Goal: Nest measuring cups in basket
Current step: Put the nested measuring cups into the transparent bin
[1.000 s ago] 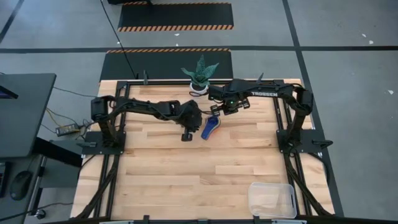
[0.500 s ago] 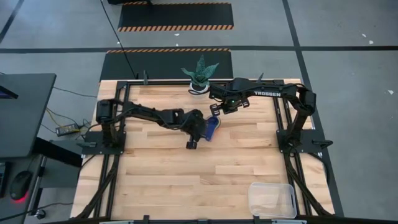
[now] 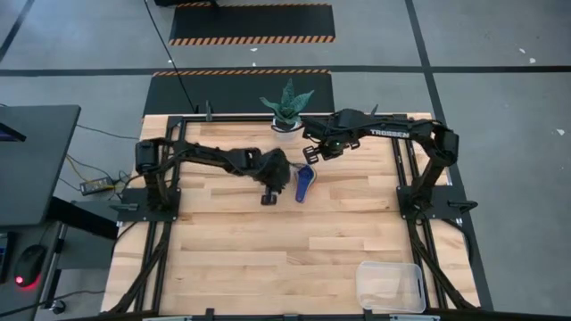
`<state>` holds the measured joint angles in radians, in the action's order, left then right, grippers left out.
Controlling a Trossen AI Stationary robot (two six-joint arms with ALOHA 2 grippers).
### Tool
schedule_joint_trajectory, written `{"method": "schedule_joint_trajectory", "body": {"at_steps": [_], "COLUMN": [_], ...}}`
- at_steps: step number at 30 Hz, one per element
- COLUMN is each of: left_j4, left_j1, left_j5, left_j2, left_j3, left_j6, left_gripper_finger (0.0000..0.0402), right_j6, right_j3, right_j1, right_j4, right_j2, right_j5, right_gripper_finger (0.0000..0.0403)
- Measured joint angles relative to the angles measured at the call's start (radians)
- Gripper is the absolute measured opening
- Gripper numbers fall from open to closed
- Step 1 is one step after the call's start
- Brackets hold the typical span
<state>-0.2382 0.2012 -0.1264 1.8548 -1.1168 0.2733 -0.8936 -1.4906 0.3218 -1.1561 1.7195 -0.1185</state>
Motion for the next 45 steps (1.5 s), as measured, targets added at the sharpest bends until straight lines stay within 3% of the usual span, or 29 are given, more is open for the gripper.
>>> {"method": "schedule_joint_trajectory", "body": {"at_steps": [6, 11, 17, 23, 33, 45], "left_j4": [-0.064, -0.090, -0.105, -0.124, -0.168, -0.163], "left_j1": [0.056, 0.078, 0.076, 0.075, 0.062, 0.010], "left_j5": [-0.002, -0.008, -0.015, -0.028, -0.029, -0.008], "left_j2": [-0.063, -0.110, -0.156, -0.187, -0.187, -0.187], "left_j3": [-0.001, 0.000, 0.000, 0.000, -0.001, -0.001], "left_j6": [0.003, 0.013, 0.052, 0.052, -0.074, -0.079], "left_gripper_finger": [0.0054, 0.0054, 0.0054, 0.0054, 0.0054, 0.0054], "right_j6": [0.050, 0.234, 0.590, 0.787, 0.812, 0.759], "right_j3": [0.000, 0.000, 0.000, 0.000, 0.000, 0.198], "right_j1": [-0.046, -0.106, -0.198, -0.269, -0.365, -0.492], "right_j4": [-0.007, -0.005, -0.008, -0.016, -0.113, 0.097], "right_j2": [-0.138, -0.256, -0.346, -0.407, -0.519, -0.698], "right_j5": [-0.087, -0.146, -0.076, 0.018, 0.040, 0.002], "right_gripper_finger": [0.0000, 0.0000, 0.0000, 0.0002, 0.0001, 0.0000]}}
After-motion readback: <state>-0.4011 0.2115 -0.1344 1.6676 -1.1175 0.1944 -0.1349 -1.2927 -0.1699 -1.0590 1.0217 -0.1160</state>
